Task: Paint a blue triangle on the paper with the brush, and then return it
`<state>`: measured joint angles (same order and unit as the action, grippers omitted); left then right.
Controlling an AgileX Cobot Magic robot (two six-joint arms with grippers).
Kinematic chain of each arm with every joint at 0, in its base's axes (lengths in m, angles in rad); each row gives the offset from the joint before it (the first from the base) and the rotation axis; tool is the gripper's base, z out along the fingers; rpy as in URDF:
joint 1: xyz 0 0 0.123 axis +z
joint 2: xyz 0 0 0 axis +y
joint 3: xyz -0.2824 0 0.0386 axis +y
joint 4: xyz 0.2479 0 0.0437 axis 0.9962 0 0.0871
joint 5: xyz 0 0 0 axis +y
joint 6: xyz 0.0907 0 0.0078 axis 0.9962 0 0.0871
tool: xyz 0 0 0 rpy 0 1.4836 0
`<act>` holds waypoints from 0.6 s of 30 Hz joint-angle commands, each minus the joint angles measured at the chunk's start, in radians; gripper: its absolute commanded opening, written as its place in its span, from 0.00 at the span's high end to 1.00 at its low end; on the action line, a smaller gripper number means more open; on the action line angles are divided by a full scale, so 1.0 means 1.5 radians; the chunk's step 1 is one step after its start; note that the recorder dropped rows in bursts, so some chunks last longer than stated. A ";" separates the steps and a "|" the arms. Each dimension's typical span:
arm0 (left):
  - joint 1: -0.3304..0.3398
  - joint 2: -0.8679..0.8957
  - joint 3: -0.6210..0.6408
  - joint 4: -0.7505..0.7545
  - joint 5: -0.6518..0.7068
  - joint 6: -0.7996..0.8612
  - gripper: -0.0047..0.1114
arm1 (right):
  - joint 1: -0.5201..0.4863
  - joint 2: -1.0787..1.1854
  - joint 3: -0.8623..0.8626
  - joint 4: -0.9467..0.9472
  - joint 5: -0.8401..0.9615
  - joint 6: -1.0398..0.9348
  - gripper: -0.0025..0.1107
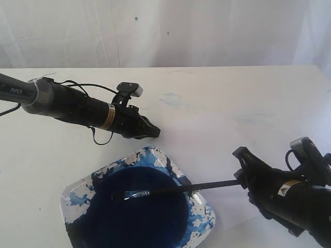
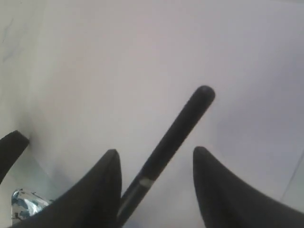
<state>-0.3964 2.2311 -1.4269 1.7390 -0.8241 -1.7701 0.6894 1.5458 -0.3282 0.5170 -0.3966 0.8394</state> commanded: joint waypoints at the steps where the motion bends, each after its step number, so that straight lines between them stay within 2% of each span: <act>1: -0.004 -0.003 -0.003 0.004 0.005 -0.002 0.96 | -0.002 0.039 -0.002 -0.048 -0.098 0.050 0.60; 5: -0.004 -0.003 -0.003 0.004 0.005 -0.002 0.96 | -0.002 0.056 -0.002 -0.079 -0.138 0.104 0.61; 11: -0.004 -0.003 -0.003 0.004 0.005 -0.002 0.96 | -0.002 0.106 -0.027 -0.107 -0.131 0.130 0.61; 14: -0.004 -0.003 -0.003 0.004 0.005 -0.002 0.96 | -0.002 0.132 -0.035 -0.107 -0.169 0.133 0.61; 18: -0.004 -0.003 -0.003 0.004 0.005 -0.002 0.96 | -0.002 0.153 -0.040 -0.107 -0.181 0.133 0.66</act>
<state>-0.3964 2.2311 -1.4269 1.7390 -0.8241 -1.7701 0.6894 1.7577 -0.3828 0.3654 -0.6385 1.0344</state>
